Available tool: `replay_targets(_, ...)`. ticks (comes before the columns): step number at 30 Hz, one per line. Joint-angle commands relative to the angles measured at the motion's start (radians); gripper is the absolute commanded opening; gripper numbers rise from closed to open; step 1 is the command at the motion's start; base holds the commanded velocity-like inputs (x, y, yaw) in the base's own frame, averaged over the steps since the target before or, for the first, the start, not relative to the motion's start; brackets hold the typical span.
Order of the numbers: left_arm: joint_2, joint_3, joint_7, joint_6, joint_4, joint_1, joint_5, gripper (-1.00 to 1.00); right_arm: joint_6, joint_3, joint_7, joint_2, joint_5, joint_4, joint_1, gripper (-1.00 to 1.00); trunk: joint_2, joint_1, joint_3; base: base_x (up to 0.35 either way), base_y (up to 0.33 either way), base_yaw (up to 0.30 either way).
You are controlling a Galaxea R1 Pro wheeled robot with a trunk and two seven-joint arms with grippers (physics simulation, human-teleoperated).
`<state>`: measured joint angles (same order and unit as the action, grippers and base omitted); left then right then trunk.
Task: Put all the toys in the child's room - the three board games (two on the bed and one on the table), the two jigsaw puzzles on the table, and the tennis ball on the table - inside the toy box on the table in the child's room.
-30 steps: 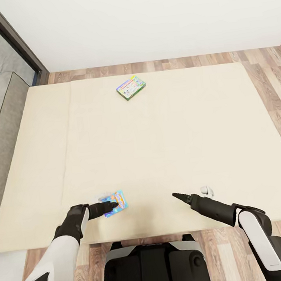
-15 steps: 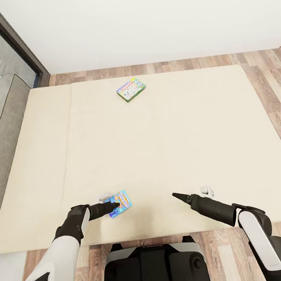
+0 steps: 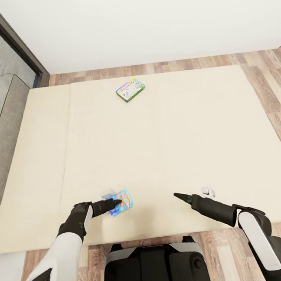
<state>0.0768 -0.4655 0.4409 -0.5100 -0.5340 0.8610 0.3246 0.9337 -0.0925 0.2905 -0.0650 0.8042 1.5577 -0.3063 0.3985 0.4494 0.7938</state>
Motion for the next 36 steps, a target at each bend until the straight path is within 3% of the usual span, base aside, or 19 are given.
replay_targets(1, 0.001, -0.009, 0.014, -0.011, -0.008, -0.005, 0.01, 1.0, 0.007, 0.0, 0.009, 0.002, -0.007, 0.002, -0.001, 1.0, 0.002, 0.001, 0.001, 0.0, 0.0, 0.0)
replay_targets(9, 0.001, -0.009, 0.043, -0.056, -0.053, -0.023, 0.01, 1.0, -0.026, 0.0, 0.011, -0.023, -0.002, -0.012, -0.001, 1.0, 0.002, 0.001, 0.001, 0.0, 0.0, 0.0)
replay_targets(15, 0.001, -0.008, 0.043, -0.088, -0.053, -0.023, 0.01, 1.0, -0.028, -0.001, 0.01, -0.023, -0.003, -0.015, -0.001, 1.0, 0.002, 0.001, 0.001, 0.0, 0.0, 0.0)
replay_targets(36, 0.0, -0.008, 0.042, -0.084, -0.054, -0.023, 0.01, 1.0, -0.029, -0.001, 0.012, -0.024, -0.005, -0.018, -0.001, 1.0, 0.002, 0.001, 0.001, 0.0, -0.03, 0.0)
